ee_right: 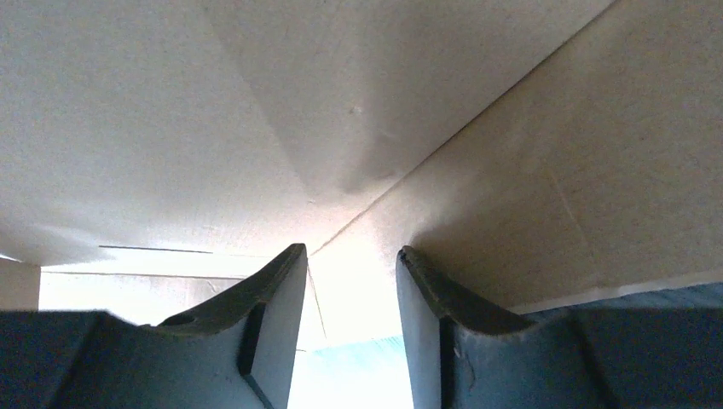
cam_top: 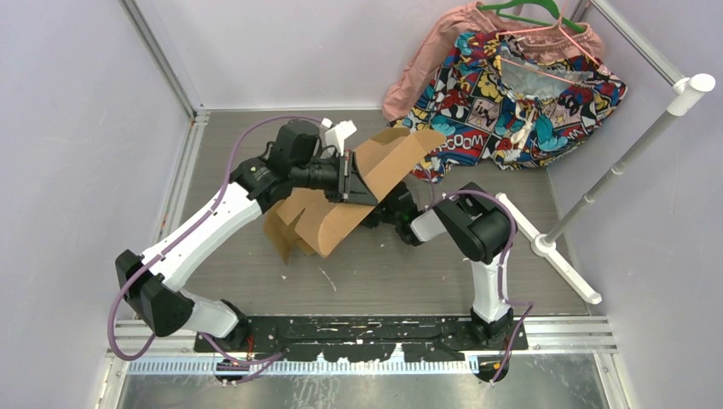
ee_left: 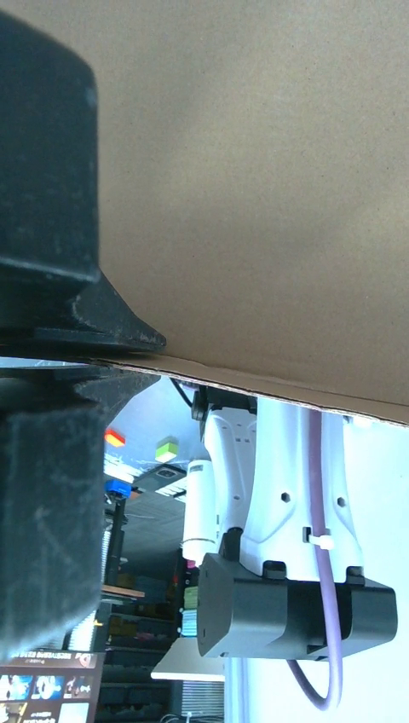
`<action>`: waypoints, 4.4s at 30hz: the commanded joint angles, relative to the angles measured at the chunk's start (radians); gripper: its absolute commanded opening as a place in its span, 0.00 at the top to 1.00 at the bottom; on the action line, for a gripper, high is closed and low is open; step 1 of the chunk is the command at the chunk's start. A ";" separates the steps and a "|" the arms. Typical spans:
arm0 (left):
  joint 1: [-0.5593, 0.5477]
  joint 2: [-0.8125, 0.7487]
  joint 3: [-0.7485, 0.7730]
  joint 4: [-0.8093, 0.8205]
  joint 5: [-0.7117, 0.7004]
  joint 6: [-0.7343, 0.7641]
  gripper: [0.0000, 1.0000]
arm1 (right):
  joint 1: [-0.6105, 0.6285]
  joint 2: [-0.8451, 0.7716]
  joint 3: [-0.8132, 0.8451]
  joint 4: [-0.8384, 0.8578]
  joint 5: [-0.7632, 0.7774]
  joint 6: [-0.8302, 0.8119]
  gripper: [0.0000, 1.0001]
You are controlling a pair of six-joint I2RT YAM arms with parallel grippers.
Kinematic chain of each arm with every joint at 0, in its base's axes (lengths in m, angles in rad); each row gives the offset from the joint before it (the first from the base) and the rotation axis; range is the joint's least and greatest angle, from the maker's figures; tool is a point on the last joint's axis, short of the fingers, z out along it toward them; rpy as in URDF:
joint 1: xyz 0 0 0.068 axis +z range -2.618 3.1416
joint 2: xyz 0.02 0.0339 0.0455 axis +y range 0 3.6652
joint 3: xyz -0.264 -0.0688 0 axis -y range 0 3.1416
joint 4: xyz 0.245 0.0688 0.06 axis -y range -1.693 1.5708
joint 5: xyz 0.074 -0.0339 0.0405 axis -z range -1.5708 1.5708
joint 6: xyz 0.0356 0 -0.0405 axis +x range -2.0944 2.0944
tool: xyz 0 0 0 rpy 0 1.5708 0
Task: Fold the paper box
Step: Fold the paper box at the center of the board.
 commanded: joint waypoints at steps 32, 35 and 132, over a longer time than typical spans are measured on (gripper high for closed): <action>0.062 0.011 0.140 -0.275 -0.151 0.224 0.92 | 0.014 0.277 0.511 -0.255 0.074 -0.016 0.55; 0.062 0.008 0.128 -0.268 -0.146 0.219 0.92 | 0.014 0.260 0.459 -0.206 0.073 -0.009 0.55; 0.185 0.012 0.129 -0.205 -0.049 0.317 0.93 | -0.255 0.251 0.618 -0.019 -0.104 0.104 0.54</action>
